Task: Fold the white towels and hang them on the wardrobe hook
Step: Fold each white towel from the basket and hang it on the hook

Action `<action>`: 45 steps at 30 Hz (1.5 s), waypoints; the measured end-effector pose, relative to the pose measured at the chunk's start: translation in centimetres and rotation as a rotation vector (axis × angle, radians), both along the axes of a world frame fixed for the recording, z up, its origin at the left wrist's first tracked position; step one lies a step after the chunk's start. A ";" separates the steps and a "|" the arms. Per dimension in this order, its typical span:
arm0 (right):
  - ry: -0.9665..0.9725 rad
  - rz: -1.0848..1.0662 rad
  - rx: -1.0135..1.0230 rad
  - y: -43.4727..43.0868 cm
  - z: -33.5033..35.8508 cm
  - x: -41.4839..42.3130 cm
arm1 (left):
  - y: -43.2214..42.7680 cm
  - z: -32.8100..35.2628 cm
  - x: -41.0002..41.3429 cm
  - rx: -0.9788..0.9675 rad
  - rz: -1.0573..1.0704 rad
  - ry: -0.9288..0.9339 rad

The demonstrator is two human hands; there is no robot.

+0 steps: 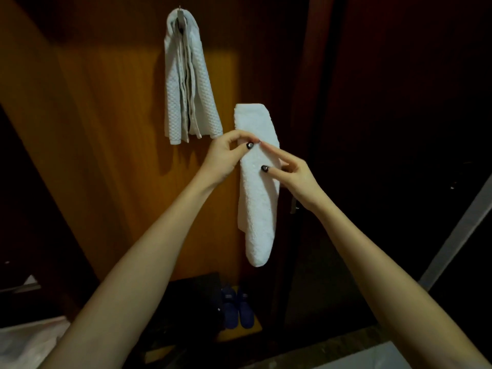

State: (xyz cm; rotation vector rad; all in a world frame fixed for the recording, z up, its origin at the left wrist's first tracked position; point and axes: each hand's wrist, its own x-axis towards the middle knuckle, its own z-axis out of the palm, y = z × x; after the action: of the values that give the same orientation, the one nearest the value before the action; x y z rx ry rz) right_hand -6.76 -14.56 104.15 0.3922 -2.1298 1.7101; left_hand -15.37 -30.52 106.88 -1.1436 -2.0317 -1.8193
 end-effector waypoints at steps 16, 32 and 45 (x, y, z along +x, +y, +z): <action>-0.096 0.080 0.210 -0.1 -1.8 -1.5 | -2.8 1.7 -4.9 0.110 0.119 -0.090; 0.150 -0.040 0.074 4.2 0.9 -4.2 | -2.3 3.0 -9.7 0.345 0.372 -0.235; 0.343 0.048 0.282 7.3 3.9 -2.7 | -0.6 2.2 -10.6 0.428 0.152 -0.392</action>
State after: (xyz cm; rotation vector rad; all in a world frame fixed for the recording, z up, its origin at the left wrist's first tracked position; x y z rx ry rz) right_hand -9.44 -7.24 108.05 0.7614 -2.1136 1.2551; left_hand -25.93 -31.11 109.13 -0.5346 -1.7044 -2.3798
